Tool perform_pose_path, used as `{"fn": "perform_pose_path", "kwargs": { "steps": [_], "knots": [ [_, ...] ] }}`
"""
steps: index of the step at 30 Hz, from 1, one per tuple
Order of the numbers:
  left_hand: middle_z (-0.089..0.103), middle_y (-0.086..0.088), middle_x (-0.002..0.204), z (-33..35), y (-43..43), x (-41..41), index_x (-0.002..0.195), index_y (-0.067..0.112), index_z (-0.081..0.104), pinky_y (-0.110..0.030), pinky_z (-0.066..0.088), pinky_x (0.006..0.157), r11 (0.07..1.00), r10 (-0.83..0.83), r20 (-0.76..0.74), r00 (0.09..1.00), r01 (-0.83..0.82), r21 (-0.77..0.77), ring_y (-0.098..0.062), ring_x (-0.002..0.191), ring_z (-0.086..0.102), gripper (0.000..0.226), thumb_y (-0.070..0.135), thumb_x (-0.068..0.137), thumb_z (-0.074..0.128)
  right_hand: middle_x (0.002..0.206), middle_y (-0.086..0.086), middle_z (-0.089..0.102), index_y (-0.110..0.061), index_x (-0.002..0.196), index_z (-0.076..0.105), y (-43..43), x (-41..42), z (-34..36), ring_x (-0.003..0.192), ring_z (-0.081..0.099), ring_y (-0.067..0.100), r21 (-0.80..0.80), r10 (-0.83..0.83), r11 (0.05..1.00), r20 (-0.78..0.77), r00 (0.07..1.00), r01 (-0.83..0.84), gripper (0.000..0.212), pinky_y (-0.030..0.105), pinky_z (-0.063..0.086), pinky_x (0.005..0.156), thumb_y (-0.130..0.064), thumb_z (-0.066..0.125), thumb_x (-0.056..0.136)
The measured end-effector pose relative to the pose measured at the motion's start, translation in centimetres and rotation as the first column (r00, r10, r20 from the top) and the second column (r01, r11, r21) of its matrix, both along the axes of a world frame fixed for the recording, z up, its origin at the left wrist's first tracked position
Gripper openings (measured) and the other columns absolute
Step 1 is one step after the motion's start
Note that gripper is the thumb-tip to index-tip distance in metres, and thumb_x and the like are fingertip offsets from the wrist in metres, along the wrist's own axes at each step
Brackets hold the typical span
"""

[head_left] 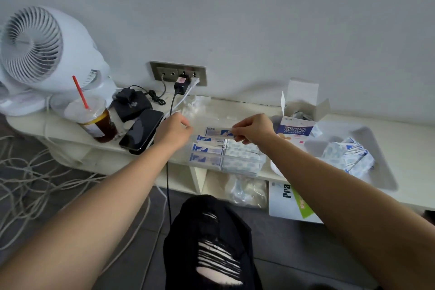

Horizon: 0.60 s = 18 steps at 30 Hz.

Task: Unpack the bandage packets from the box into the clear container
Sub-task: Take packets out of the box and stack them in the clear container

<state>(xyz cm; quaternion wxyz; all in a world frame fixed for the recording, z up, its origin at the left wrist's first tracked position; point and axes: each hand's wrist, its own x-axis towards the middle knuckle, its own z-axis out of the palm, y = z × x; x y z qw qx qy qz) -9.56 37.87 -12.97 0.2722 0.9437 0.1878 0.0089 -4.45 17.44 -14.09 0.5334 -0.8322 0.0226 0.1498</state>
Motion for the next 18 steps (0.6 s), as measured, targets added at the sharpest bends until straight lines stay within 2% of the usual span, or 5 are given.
{"fn": "perform_pose_path", "kwargs": {
  "steps": [4,7,9,15,18],
  "knots": [
    [0.061,-0.002,0.114,-1.0,0.4,0.4,0.114,0.017,0.059,-0.027,0.041,0.077,1.0,-0.013,-0.046,0.999,0.012,-0.028,-0.023,0.104,0.058,0.03,0.032,0.089,0.061,0.069,0.016,0.071,-0.001,0.077,0.074,2.3,0.8,-0.4,0.056,0.066,0.02,-0.082,0.006,0.997,-0.017,1.0,-0.007,0.002,0.032,0.06,0.068,-0.003,0.074,0.077],
    [0.055,-0.002,0.089,-1.1,0.3,0.5,0.092,0.021,0.057,-0.033,0.045,0.072,0.999,-0.031,-0.039,0.999,0.032,0.018,-0.023,0.081,0.056,0.008,0.024,0.087,0.061,0.072,0.017,0.072,0.002,0.079,0.074,3.4,1.1,-1.6,0.065,0.071,0.025,-0.106,-0.044,0.994,-0.084,0.995,0.035,0.008,0.036,0.06,0.074,-0.006,0.076,0.076],
    [0.054,-0.003,0.084,-1.1,0.2,0.5,0.088,0.021,0.054,-0.038,0.049,0.075,0.998,-0.041,-0.029,0.999,0.042,0.037,-0.023,0.076,0.053,0.006,0.019,0.087,0.06,0.076,0.017,0.073,0.005,0.085,0.074,3.8,1.1,-2.2,0.074,0.073,0.026,-0.093,-0.083,0.993,-0.141,0.987,0.071,0.017,0.037,0.06,0.077,-0.009,0.077,0.076],
    [0.06,-0.001,0.097,-1.3,0.5,0.6,0.107,0.016,0.062,-0.03,0.045,0.077,0.999,-0.039,-0.023,0.999,0.038,-0.005,-0.025,0.095,0.06,0.019,0.023,0.089,0.06,0.081,0.02,0.07,0.011,0.105,0.063,4.0,1.0,-1.6,0.068,0.07,0.026,0.099,-0.138,0.978,-0.337,0.931,0.181,0.032,0.037,0.059,0.08,-0.003,0.074,0.079],
    [0.064,-0.004,0.112,-1.6,0.6,0.7,0.111,0.016,0.061,-0.029,0.043,0.079,0.999,-0.035,-0.007,0.999,0.035,-0.018,-0.026,0.102,0.06,0.024,0.024,0.088,0.061,0.088,0.021,0.066,0.009,0.11,0.057,3.7,0.8,-1.2,0.06,0.067,0.022,0.169,-0.142,0.962,-0.368,0.919,0.216,0.031,0.034,0.06,0.071,0.004,0.069,0.082]
  ]
}}
